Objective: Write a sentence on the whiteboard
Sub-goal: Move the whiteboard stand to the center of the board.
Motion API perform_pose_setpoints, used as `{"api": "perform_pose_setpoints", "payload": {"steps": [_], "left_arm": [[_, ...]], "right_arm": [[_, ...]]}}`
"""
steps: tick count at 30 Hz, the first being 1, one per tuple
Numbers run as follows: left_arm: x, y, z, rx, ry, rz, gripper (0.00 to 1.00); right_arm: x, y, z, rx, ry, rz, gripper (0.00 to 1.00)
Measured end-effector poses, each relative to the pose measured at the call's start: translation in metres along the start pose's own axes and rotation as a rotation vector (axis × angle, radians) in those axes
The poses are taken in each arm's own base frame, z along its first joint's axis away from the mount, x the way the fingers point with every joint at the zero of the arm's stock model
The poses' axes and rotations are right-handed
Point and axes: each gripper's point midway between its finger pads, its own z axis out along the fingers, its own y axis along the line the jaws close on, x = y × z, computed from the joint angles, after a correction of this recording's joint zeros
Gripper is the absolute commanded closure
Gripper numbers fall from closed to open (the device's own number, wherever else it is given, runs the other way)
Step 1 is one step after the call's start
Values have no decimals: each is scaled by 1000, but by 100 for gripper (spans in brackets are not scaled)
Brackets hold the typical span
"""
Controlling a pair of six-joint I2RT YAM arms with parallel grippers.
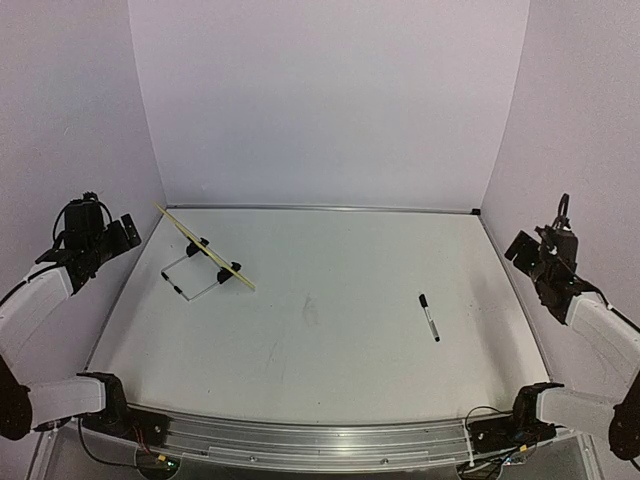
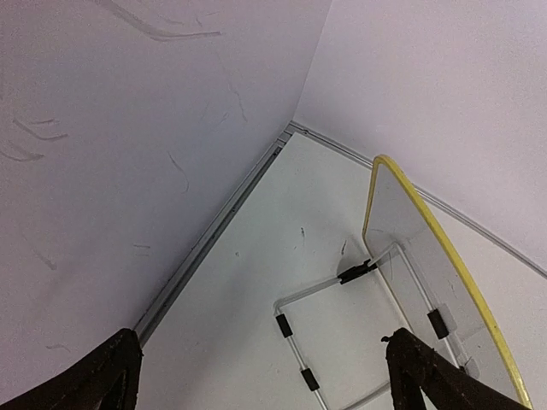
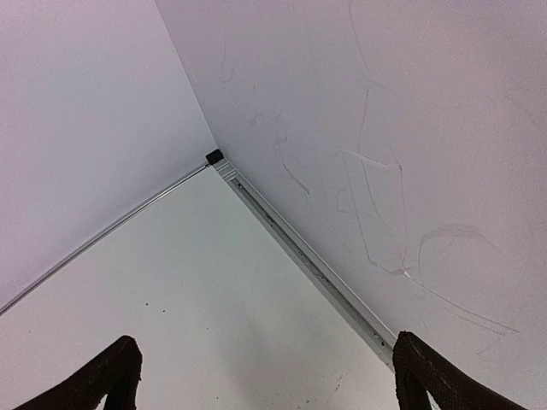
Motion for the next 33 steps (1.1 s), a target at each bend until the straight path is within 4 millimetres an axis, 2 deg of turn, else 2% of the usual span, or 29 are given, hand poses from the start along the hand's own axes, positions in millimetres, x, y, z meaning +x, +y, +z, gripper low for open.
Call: {"api": "perform_pose_setpoints", "payload": {"steps": [6,10,14,18,22,27,33], "left_arm": [[15,8,1,-42,72,16,0],[26,9,11,-68,138,25,0],[52,7,28,-71,238,-17,0],[82,0,54,-63,363,-66,2],[110,-6,81,-46,470,-119,18],[144,-15,111,-10,585,-158,43],[165,-21,131,7,649,-169,57]], "right_arm": [[3,6,-1,-31,32,-2,2],[2,13,-2,-63,42,0,2],[0,21,-2,-101,53,4,2],[0,28,-3,-129,75,2,2],[3,31,-5,-149,102,-3,2],[10,33,-6,-165,134,-9,2],[10,36,-8,-181,150,-13,2]]}}
